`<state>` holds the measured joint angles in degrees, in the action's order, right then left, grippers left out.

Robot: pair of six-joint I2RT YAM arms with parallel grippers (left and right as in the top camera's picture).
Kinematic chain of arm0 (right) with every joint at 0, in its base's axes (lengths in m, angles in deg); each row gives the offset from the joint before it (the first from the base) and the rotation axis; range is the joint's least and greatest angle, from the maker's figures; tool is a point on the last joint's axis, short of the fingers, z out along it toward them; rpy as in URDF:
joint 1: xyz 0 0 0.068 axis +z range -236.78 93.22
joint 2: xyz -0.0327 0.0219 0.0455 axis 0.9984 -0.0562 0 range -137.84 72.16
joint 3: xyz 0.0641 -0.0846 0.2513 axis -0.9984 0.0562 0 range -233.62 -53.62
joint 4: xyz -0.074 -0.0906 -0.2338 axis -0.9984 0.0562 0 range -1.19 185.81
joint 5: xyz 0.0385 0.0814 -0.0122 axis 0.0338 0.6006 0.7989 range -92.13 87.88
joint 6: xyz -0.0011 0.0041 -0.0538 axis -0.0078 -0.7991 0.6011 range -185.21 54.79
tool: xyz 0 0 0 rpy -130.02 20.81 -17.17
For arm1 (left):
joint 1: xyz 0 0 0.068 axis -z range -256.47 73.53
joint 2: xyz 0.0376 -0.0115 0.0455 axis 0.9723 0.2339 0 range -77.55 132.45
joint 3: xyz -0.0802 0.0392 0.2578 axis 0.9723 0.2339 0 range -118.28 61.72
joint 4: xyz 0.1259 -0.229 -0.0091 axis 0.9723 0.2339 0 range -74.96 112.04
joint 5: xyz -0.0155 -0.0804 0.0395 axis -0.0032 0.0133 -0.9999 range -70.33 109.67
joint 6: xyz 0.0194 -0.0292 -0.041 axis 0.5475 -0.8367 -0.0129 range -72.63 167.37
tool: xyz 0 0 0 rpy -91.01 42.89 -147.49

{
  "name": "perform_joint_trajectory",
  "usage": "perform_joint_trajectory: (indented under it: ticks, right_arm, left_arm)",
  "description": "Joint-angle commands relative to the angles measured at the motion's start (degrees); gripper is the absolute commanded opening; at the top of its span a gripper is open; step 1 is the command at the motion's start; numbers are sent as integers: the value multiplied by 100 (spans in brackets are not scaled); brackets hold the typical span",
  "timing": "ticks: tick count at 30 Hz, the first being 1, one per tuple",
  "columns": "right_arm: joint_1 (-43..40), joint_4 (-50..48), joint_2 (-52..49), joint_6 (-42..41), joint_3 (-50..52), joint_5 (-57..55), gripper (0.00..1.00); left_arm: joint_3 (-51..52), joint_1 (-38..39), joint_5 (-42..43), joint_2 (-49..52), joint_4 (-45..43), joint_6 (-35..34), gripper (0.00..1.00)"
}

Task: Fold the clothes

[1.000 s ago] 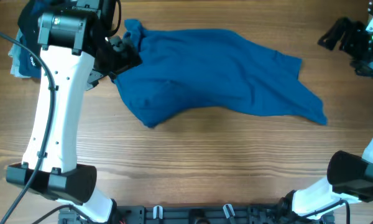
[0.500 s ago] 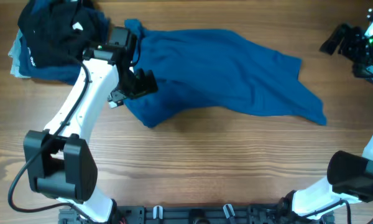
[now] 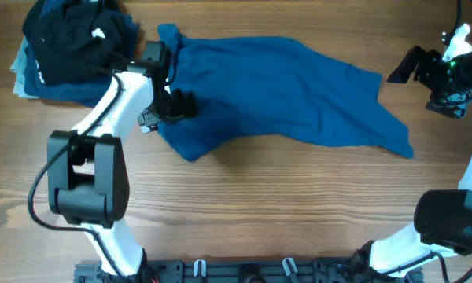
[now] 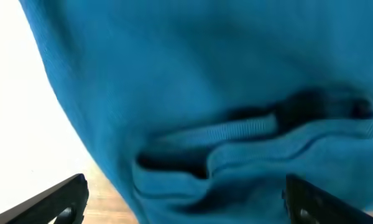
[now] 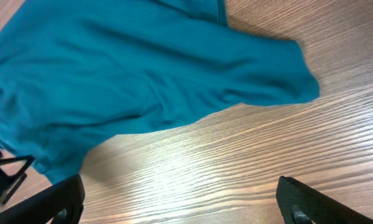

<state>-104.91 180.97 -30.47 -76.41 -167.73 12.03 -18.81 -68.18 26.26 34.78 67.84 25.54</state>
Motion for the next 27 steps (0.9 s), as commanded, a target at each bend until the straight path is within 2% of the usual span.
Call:
perform_joint_trajectory:
  ticks: [1, 4, 12, 16, 20, 23, 25, 27]
  right_arm:
    - [31, -2, 83, 118, 24, 118, 99]
    - [28, -2, 83, 116, 24, 116, 99]
    - [31, -4, 83, 116, 24, 118, 99]
    - [31, -2, 83, 116, 24, 120, 100]
    - [28, -2, 83, 111, 24, 138, 99]
    - [28, -2, 85, 66, 24, 133, 99]
    - [28, -11, 170, -144, 22, 111, 95]
    - [28, -50, 385, -490, 22, -2, 96]
  left_arm:
    - [37, -223, 649, 116, -157, 522, 100]
    - [129, -262, 918, 127, -310, 538, 99]
    - [527, -262, 1014, 138, -444, 669, 97]
    - [717, -258, 1130, 138, -549, 669, 93]
    - [730, -258, 1204, 138, -551, 667, 75]
    - [730, -258, 1204, 138, -546, 667, 49]
    - [730, -258, 1204, 138, -535, 662, 28]
    - [730, -258, 1202, 136, -507, 662, 15]
